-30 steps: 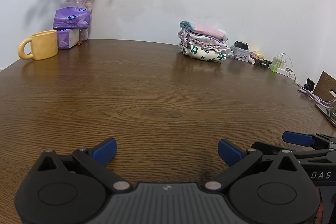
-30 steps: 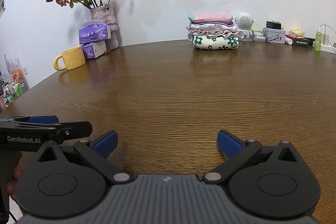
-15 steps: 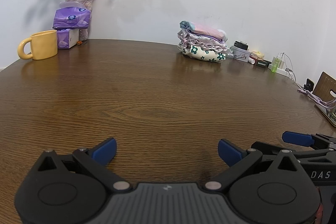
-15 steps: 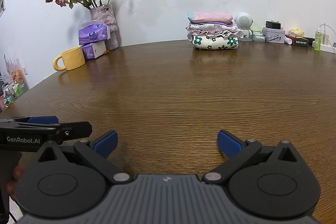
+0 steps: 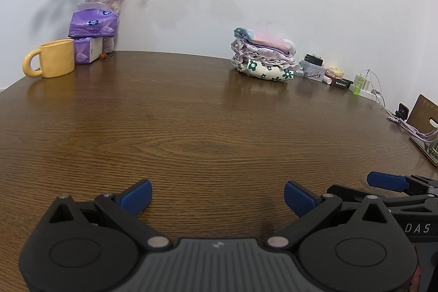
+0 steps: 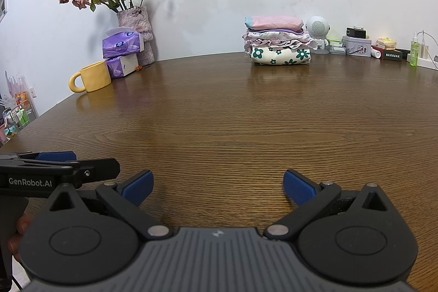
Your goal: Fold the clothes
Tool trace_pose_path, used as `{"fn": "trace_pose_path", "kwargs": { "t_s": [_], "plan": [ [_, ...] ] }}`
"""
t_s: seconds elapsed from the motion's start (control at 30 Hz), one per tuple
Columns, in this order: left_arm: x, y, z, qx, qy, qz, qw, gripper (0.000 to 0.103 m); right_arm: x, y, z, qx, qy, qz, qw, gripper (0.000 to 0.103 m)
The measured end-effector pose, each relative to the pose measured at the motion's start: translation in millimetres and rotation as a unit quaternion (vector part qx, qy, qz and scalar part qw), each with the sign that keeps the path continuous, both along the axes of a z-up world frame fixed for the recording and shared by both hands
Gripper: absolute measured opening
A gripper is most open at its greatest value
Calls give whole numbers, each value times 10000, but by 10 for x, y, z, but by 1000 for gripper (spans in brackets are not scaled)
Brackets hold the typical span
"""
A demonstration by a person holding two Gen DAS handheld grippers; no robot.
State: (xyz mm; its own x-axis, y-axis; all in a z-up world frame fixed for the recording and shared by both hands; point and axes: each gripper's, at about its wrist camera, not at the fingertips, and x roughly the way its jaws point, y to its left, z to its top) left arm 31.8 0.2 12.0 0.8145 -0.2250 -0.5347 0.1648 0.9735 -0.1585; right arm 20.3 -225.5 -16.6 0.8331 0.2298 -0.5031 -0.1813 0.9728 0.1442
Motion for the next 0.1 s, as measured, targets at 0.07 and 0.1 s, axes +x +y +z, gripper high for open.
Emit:
{"fn": "trace_pose_path", "kwargs": {
  "t_s": [0.07, 0.1],
  "plan": [
    [2, -3, -1, -6, -2, -19, 10000, 103, -1, 0, 1, 2, 2, 1, 10000, 103],
    [3, -5, -2, -9, -3, -29, 10000, 103, 0, 0, 2, 4, 2, 1, 10000, 103]
  ]
}}
